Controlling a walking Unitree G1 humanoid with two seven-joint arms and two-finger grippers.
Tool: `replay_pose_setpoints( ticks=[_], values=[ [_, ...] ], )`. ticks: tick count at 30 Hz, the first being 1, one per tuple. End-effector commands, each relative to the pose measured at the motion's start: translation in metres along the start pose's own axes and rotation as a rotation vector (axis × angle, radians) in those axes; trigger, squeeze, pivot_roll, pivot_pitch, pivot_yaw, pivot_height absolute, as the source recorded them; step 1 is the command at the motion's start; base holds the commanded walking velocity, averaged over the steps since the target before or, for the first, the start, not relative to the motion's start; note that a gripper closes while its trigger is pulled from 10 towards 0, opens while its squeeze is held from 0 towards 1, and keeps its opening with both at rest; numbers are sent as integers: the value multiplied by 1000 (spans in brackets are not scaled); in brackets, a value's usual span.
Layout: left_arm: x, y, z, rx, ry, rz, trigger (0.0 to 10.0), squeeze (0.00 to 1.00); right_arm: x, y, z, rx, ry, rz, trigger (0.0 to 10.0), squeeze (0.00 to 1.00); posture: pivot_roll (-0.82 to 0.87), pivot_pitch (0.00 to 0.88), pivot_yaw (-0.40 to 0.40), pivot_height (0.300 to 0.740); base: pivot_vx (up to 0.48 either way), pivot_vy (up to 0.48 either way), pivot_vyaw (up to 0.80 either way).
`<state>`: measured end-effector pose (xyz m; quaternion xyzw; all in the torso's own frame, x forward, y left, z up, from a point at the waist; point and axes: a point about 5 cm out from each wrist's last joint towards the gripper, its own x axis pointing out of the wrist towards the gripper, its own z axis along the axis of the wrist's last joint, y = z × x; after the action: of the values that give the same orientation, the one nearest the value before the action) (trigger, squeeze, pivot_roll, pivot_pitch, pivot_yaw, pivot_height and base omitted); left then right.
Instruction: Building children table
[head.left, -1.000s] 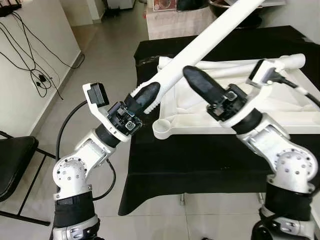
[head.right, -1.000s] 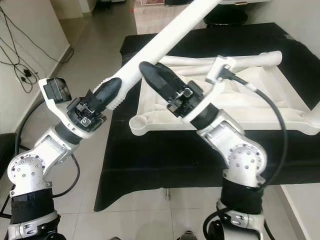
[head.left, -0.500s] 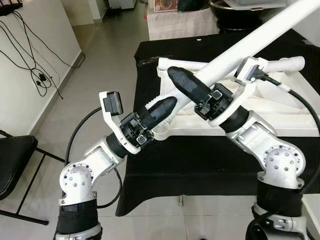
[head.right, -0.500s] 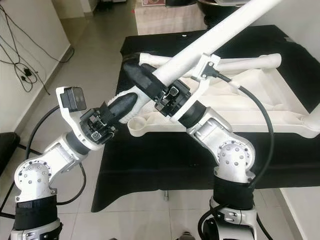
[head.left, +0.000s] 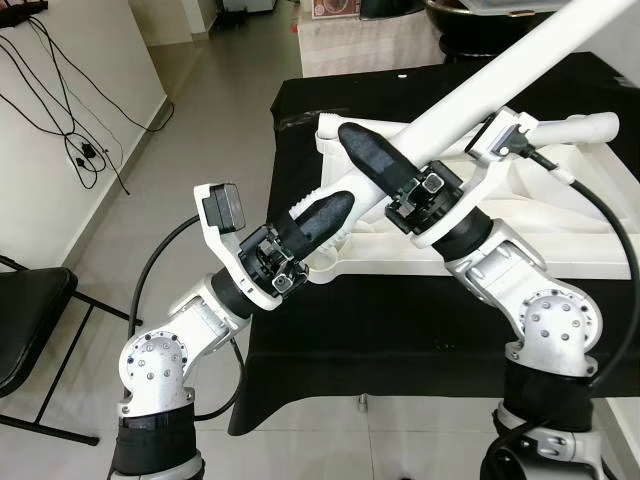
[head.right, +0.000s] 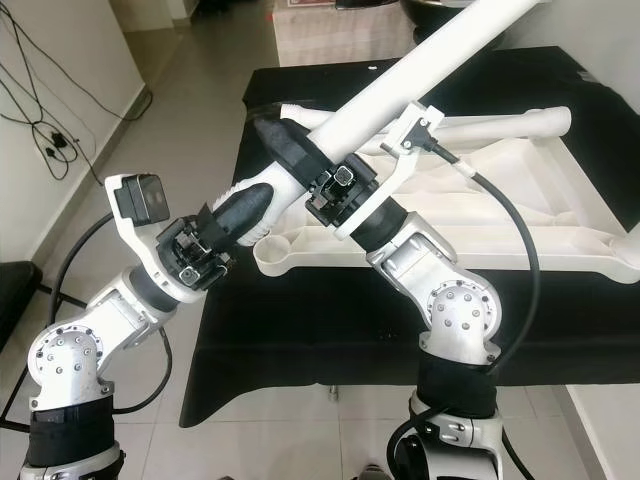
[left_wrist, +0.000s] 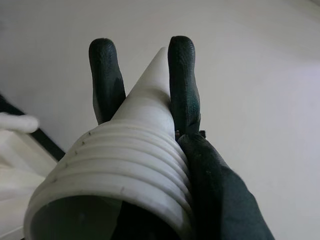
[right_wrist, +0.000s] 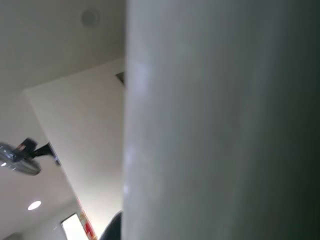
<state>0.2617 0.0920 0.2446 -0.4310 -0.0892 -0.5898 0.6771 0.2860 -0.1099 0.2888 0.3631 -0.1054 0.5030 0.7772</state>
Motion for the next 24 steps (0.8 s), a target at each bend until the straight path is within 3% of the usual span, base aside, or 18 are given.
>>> replay_pose_setpoints(
  ticks=[1, 18, 19, 20, 21, 24],
  values=[
    [0, 0, -7, -25, 39, 3, 0, 0, 7, 5, -4, -1, 29, 25, 0, 0, -162, 94, 61, 740, 0, 0, 0],
    [2, 6, -5, -3, 27, 37, 0, 0, 8, 2, -6, -11, 13, -8, 0, 0, -162, 92, 66, 740, 0, 0, 0],
    [2, 7, -5, -2, 26, 48, 2706, 0, 8, 1, -5, -12, 10, -14, 0, 0, -161, 89, 65, 740, 0, 0, 0],
    [1, 8, -4, -2, 25, 54, 2706, 0, 8, 0, -5, -13, 7, -19, 0, 0, -161, 89, 65, 740, 0, 0, 0],
    [1, 9, -3, -6, 19, 57, 10000, 0, 8, -2, -4, -17, 3, -26, 0, 0, -161, 88, 64, 740, 0, 0, 0],
    [1, 9, -2, -9, 15, 57, 10000, 0, 8, -2, -3, -20, 0, -30, 0, 0, -161, 88, 64, 740, 0, 0, 0]
  ],
)
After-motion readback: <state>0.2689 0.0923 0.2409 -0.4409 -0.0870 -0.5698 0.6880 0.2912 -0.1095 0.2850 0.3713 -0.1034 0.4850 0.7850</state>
